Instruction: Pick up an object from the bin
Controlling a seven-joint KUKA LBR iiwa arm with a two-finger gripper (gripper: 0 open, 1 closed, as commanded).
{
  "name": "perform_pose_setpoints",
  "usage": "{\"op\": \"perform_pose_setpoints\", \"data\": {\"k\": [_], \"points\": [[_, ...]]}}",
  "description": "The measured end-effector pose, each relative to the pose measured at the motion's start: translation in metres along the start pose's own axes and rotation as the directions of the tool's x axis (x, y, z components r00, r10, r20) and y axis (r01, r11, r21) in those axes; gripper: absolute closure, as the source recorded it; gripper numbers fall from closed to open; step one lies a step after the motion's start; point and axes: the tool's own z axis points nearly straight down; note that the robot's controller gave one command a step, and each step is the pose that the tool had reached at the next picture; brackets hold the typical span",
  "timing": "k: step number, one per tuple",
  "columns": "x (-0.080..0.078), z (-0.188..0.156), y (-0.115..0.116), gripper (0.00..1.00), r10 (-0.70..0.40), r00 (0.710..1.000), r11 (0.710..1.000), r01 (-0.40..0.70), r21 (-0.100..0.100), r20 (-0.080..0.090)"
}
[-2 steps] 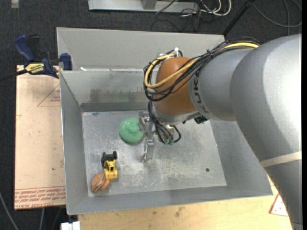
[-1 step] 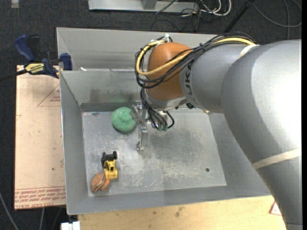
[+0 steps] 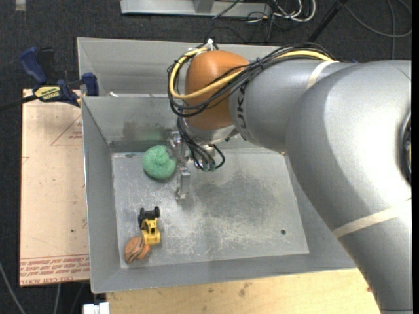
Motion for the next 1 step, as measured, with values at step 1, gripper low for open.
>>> {"op": "perform_pose_setpoints", "data": {"k": [1], "points": [[-0.0047, -0.0003, 0.0125, 0.00, -0.114, 0.993, 0.993, 0.114, -0.002, 0.002]]}}
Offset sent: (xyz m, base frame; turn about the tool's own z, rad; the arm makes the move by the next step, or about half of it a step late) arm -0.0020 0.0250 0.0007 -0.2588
